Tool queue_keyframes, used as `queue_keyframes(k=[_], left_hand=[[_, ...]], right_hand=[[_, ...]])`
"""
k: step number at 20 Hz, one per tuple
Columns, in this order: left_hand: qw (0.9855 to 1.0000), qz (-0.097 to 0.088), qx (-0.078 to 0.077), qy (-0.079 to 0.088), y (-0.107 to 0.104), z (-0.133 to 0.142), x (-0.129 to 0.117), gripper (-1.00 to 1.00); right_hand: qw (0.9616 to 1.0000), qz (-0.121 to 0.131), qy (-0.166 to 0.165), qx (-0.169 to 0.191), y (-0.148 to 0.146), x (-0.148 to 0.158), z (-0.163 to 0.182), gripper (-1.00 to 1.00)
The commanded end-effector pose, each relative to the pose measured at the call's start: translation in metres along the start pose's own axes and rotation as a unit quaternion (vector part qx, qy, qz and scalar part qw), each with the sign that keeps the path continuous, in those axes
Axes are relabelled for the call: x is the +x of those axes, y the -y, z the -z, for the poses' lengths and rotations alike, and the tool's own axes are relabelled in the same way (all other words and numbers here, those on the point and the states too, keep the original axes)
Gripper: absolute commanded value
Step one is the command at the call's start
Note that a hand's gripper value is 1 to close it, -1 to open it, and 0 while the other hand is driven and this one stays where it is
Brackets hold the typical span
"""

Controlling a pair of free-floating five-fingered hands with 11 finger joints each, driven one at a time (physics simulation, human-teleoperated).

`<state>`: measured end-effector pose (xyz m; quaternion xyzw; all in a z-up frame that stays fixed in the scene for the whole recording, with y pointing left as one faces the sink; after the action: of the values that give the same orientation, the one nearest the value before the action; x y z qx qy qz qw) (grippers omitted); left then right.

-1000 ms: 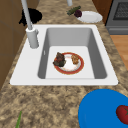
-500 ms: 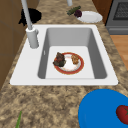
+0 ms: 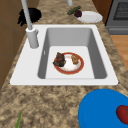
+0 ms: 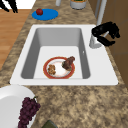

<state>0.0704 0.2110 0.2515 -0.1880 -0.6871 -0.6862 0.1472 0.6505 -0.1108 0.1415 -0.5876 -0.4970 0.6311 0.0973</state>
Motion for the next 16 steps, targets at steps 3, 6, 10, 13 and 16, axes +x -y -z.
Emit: queue_keyframes(k=[3, 6, 10, 13, 16], left_hand=[[1.0, 0.0, 0.0, 0.0, 0.0, 0.0, 0.0, 0.0], [1.0, 0.0, 0.0, 0.0, 0.0, 0.0, 0.0, 0.0], [1.0, 0.0, 0.0, 0.0, 0.0, 0.0, 0.0, 0.0], [1.0, 0.0, 0.0, 0.0, 0.0, 0.0, 0.0, 0.0], [1.0, 0.0, 0.0, 0.0, 0.0, 0.0, 0.0, 0.0]], right_hand=[[0.9968, 0.025, 0.006, 0.076, 0.012, -0.023, -0.002, -1.0], [0.9908, 0.044, 0.028, 0.125, 0.018, -0.032, -0.006, -1.0], [0.9821, 0.067, 0.049, 0.169, 0.028, -0.043, -0.003, -1.0], [0.9754, 0.076, 0.07, 0.194, 0.037, -0.057, 0.001, -1.0], [0.967, 0.093, 0.09, 0.219, 0.045, -0.068, 0.004, -1.0]])
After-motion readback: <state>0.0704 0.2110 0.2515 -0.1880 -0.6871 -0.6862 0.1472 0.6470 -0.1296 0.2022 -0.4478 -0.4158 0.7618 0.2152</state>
